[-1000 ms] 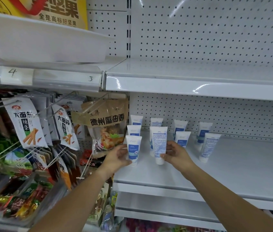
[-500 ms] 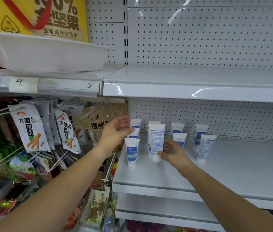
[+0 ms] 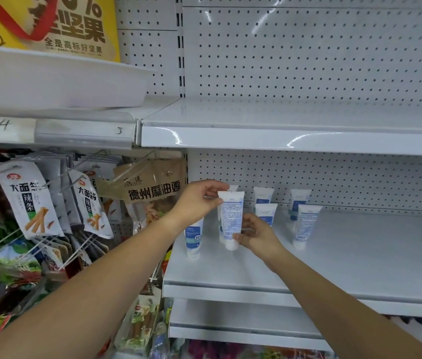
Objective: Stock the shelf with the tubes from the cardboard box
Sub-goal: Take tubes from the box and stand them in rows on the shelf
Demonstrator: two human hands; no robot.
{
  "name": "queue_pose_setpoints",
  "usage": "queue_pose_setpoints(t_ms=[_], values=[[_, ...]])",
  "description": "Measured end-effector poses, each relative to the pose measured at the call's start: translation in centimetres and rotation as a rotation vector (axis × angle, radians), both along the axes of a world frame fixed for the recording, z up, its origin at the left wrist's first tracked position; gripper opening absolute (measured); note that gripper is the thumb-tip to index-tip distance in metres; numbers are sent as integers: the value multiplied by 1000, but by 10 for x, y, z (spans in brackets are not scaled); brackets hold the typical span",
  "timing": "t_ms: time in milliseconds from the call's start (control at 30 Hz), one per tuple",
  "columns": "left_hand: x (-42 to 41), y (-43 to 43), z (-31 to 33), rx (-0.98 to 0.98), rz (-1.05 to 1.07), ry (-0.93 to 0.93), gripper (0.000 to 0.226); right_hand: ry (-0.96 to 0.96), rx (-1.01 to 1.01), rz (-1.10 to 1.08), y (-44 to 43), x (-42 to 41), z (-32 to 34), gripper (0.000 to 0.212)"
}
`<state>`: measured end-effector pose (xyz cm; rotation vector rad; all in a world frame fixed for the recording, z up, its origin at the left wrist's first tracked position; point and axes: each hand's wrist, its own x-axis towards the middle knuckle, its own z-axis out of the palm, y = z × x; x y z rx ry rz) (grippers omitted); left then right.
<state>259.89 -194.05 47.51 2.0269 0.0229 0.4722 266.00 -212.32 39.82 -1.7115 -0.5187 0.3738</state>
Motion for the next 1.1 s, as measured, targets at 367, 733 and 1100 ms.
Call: queue_pose_setpoints(t_ms=[367, 733, 1100], values=[[6, 5, 1, 51, 13, 27, 29, -11, -37, -13, 6, 5, -5, 37], [22, 7, -6, 221, 19, 109, 26, -26, -75, -14, 16, 10, -20, 37], [35, 11, -15, 353, -22, 193, 24, -9, -89, -14, 19, 21, -43, 37]])
